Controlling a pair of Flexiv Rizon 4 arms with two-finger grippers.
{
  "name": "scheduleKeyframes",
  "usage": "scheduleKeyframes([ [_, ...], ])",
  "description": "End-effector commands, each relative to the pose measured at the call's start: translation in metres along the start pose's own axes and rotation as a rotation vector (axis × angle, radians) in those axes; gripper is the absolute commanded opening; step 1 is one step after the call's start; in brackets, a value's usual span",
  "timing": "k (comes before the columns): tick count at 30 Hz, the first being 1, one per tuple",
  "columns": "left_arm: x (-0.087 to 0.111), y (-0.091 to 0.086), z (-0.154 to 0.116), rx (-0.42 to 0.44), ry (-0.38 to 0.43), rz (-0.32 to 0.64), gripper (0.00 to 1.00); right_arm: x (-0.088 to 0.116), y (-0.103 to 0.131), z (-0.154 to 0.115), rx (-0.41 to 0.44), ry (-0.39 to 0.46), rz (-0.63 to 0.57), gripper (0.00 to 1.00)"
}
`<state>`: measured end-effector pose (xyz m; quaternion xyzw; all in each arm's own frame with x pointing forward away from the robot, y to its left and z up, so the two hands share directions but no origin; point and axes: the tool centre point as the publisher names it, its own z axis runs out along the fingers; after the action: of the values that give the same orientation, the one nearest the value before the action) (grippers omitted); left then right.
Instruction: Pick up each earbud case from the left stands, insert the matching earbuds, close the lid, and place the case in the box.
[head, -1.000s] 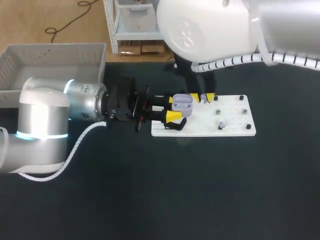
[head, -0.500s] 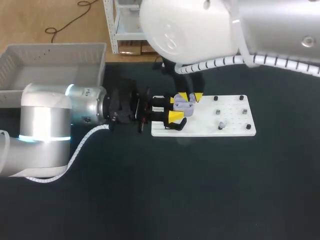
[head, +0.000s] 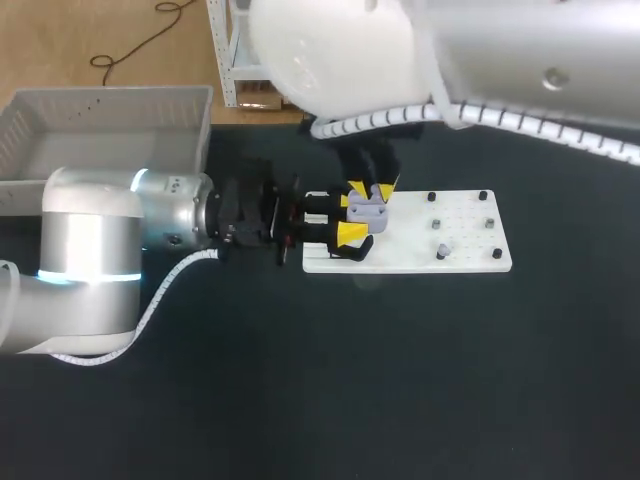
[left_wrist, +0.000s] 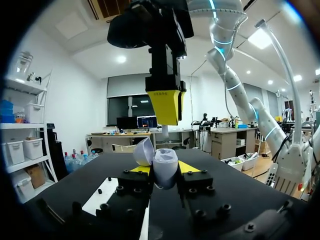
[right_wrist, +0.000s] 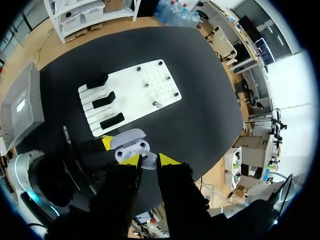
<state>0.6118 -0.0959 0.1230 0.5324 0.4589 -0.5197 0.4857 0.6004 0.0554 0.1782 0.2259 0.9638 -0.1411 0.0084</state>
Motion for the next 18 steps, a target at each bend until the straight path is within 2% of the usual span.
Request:
scheduleKeyframes([
  [1, 0.0002, -0.0013, 0.0003, -0.005, -0.001, 0.002, 0.00, 0.0005, 0.0051, 0.0020, 0.014, -0.001, 0.011, 0.00],
  [18, 0.0002, -0.0013, 0.0003, -0.005, -0.001, 0.002, 0.00, -0.0005, 0.0057, 0.0085, 0.023, 0.033, 0.047, 0.00],
])
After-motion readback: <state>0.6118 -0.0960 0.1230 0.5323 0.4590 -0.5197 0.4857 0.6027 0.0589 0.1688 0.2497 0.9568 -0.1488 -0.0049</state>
